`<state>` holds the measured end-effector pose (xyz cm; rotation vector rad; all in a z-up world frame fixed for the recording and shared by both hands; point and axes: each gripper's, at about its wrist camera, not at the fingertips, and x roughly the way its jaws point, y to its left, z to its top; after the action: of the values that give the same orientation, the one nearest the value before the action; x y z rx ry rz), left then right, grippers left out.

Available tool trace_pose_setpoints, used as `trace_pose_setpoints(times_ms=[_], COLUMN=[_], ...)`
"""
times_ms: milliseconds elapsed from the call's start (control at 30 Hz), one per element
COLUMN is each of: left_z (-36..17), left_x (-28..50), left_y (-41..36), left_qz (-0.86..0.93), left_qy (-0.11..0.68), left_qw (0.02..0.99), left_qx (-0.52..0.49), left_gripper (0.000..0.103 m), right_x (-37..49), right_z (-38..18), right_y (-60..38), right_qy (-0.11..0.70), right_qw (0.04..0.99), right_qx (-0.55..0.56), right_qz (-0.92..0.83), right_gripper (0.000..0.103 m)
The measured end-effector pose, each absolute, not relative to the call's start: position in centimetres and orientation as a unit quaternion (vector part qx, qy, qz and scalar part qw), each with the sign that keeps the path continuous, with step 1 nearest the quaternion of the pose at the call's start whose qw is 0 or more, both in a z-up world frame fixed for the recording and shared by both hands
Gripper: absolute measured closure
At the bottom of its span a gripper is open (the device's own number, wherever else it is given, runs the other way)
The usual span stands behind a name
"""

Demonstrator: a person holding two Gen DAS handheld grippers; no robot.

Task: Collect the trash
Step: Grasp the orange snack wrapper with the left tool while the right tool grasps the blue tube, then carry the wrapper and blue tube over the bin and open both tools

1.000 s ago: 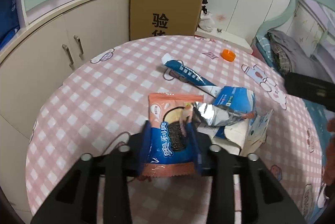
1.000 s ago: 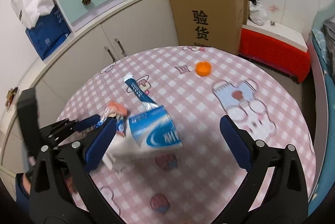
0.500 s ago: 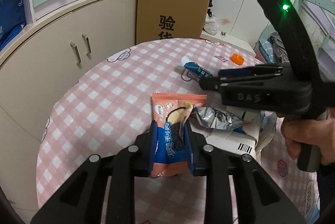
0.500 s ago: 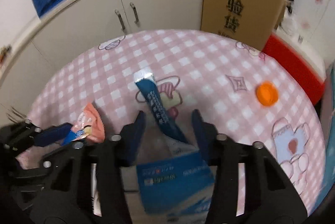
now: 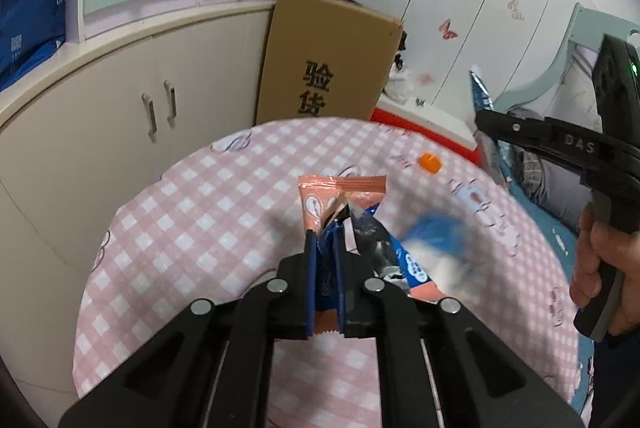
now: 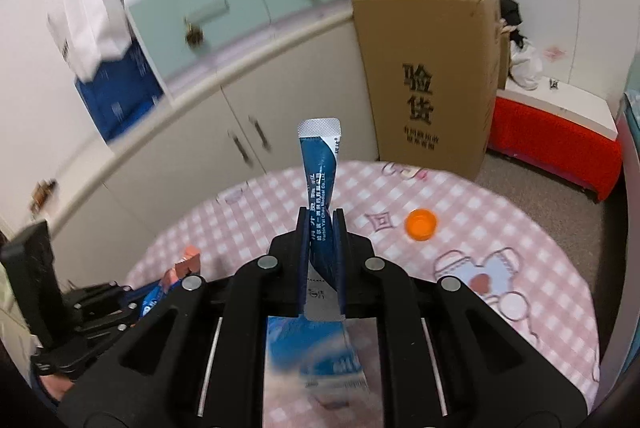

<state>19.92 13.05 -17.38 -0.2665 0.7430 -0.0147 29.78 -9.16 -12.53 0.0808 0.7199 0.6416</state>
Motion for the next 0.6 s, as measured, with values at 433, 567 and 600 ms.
trace_pose_setpoints(times_ms=[433,567,600], left_z=[-11.6,-10.9,-10.8], left_x=[16.9,16.6,16.5], left_y=[4.8,1.5,0.6], left_qz=[-0.094,-0.12,-0.126], left_qy=[0.319,0.317,0.318], left_qw=[0.935,0.934,0.933], left_qx=[-0.123,-0.113,-0.109], left_gripper=[0.095,0.096,0.096], right_x=[23.9,21.8,21.2], right_z=[-10.3,-10.1,-10.1], right_y=[-21.1,-24.6,-25.8], right_qy=[0.312,0.301,0.298], right_qw=[0.885,0.893,0.895], right_qx=[0.171,0.182,0.187], right_qz=[0.302,0.28,0.274], right_gripper=[0.092,0.092,0.092])
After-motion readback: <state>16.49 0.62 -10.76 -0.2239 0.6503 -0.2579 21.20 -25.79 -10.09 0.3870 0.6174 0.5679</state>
